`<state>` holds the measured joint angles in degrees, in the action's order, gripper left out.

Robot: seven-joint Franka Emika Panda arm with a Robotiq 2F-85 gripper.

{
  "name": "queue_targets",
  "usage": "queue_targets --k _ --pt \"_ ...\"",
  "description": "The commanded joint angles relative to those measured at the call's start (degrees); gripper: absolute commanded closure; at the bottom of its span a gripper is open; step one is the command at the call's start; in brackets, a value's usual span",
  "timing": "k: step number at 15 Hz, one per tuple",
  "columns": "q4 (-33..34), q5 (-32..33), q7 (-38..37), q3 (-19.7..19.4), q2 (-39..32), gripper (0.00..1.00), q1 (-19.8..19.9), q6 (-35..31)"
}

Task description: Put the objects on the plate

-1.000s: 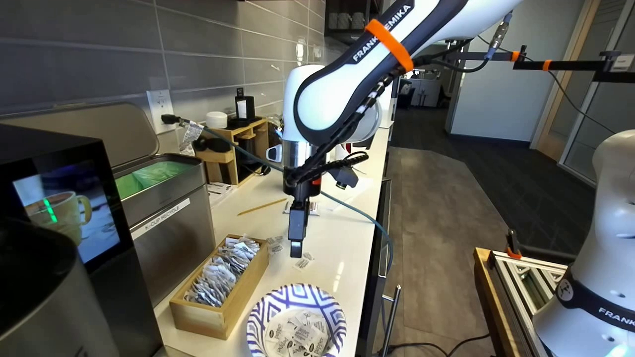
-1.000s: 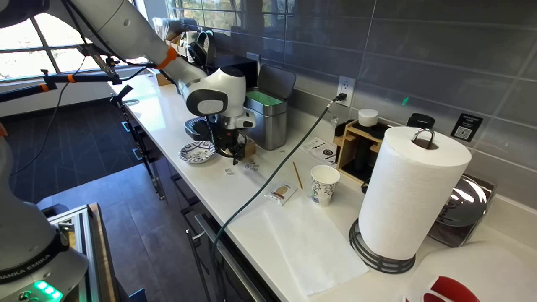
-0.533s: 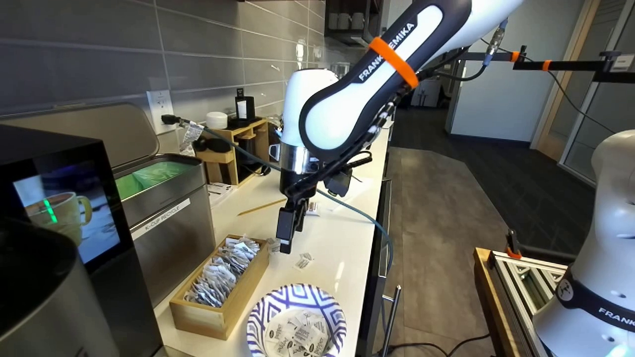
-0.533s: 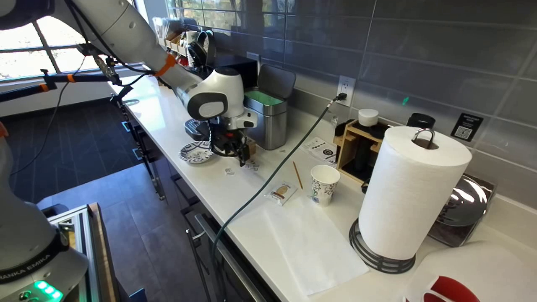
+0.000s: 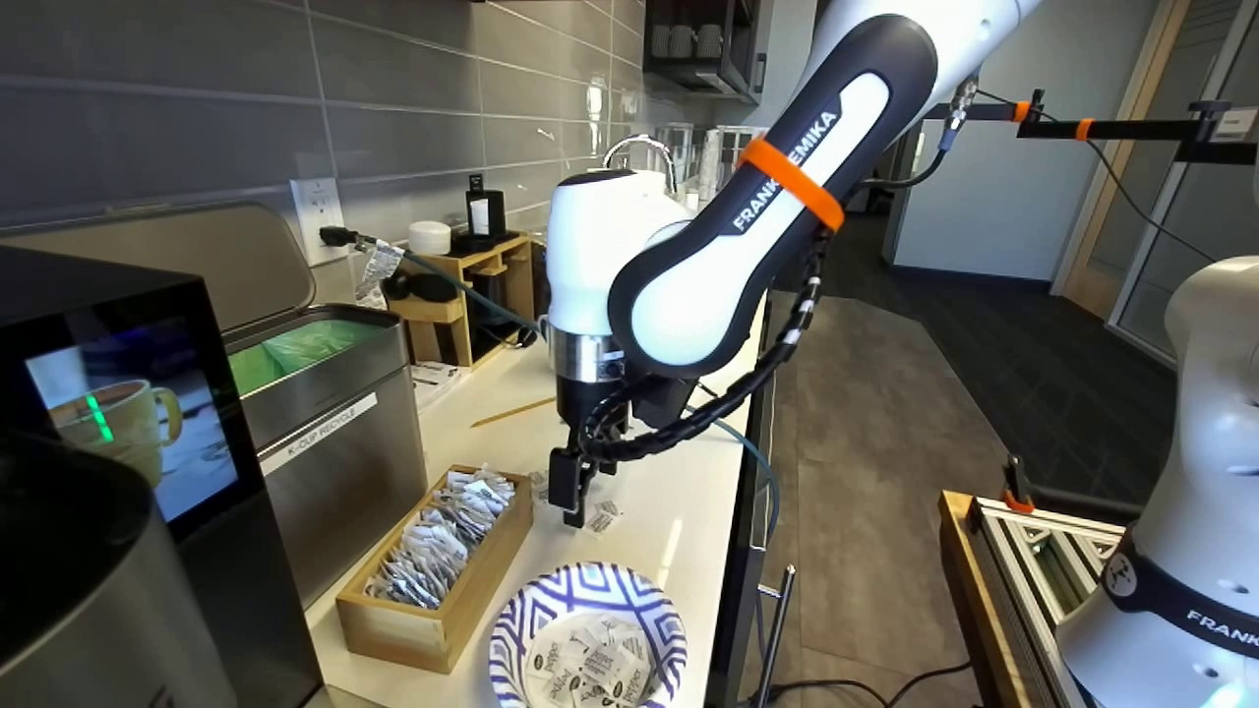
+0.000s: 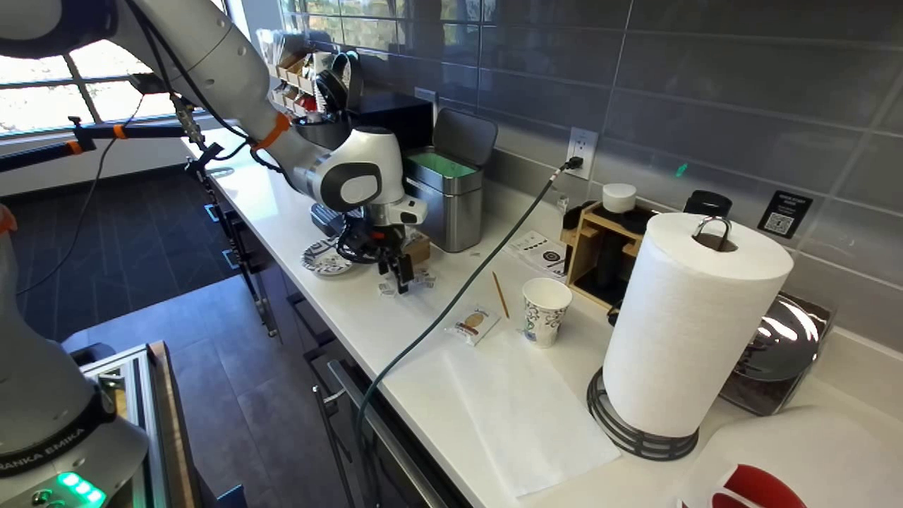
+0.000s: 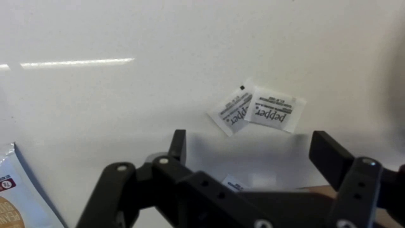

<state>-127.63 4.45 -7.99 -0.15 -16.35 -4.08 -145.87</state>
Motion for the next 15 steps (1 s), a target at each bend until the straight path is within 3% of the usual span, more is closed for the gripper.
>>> queue_targets --k 1,5,7,15 --pt "-0.5 1.7 -3.3 -1.0 -0.8 0.00 -0.8 0.7" --pt "-0.8 -1.6 -0.2 -0.1 -1.7 0.00 1.2 0.0" --pt "-0.2 -3.7 2.1 0.8 -2.5 0.27 2.1 0.4" --pt "-0.3 -10.1 8.3 2.3 -0.9 0.88 4.0 1.0"
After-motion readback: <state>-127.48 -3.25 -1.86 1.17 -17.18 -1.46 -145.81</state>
